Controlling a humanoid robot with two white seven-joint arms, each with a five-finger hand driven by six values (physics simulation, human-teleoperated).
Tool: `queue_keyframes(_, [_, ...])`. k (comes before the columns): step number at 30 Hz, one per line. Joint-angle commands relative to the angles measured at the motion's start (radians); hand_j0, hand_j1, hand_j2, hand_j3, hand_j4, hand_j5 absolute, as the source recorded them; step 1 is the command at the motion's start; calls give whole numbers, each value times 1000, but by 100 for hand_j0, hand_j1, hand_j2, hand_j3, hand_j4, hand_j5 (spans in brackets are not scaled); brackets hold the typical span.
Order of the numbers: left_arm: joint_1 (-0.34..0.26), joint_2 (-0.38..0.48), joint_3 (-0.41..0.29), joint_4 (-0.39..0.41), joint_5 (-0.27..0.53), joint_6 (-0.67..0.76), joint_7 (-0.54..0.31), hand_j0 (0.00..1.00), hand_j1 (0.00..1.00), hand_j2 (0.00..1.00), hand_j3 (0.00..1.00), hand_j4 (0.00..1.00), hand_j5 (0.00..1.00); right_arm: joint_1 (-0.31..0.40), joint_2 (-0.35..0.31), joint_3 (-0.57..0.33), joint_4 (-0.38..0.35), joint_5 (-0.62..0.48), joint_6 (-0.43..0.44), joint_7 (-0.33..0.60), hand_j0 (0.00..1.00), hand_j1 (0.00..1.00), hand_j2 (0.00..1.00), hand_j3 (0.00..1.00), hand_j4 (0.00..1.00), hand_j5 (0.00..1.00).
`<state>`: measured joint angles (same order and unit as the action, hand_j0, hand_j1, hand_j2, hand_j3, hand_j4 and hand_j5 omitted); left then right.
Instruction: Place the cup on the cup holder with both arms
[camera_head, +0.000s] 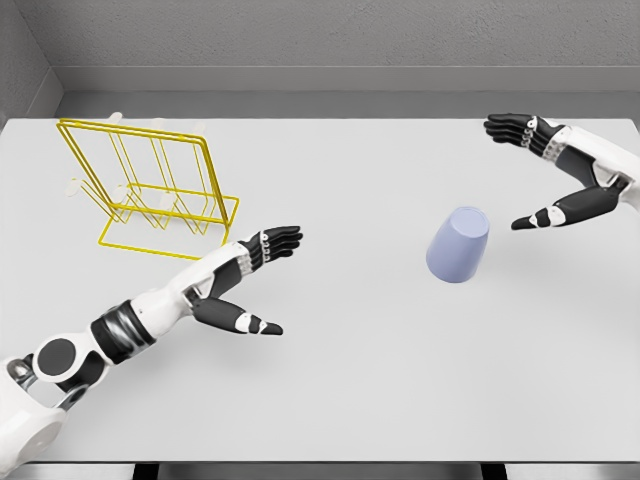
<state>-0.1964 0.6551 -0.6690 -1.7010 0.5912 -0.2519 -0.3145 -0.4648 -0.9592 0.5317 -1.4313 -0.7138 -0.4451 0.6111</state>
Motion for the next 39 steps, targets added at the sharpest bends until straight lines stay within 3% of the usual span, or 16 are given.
queue_keyframes(1, [0, -15, 2, 3, 4, 0, 0, 100, 100, 100, 100, 100, 100, 2, -3, -4, 0, -4, -1, 0, 100, 100, 100, 100, 100, 100])
queue_keyframes(4, [0, -52, 12, 46, 12, 2, 0, 100, 100, 100, 100, 100, 100, 3, -3, -6, 5, -6, -4, 0, 100, 100, 100, 100, 100, 100])
queue_keyframes(11, [-2, -57, 12, 58, 6, 2, -1, 100, 100, 100, 100, 100, 100, 18, -4, -6, 38, -10, -1, 0, 100, 100, 100, 100, 100, 100])
queue_keyframes(18, [-2, -60, 12, 58, -1, 2, 0, 100, 100, 100, 100, 100, 100, 109, 2, -4, 83, -47, 34, 0, 100, 100, 100, 100, 100, 100])
queue_keyframes(21, [-2, -63, 14, 58, 1, 2, 0, 100, 100, 100, 100, 100, 100, 114, 7, 1, 124, -82, 39, 0, 100, 100, 100, 100, 100, 100])
queue_keyframes(26, [-2, -88, 16, 60, 4, -1, 0, 100, 100, 100, 100, 100, 100, 138, 33, 2, 137, -118, 71, 0, 100, 100, 100, 100, 100, 100])
queue_keyframes(32, [-2, -86, 16, 61, -1, 0, 0, 100, 100, 100, 100, 100, 100, 141, 112, 17, 134, -116, 75, 0, 100, 100, 100, 100, 100, 100])
queue_keyframes(39, [-3, -88, 16, 81, -1, 3, 2, 100, 100, 100, 100, 100, 100, 140, 143, 37, 150, -118, 80, 0, 100, 100, 100, 100, 100, 100])
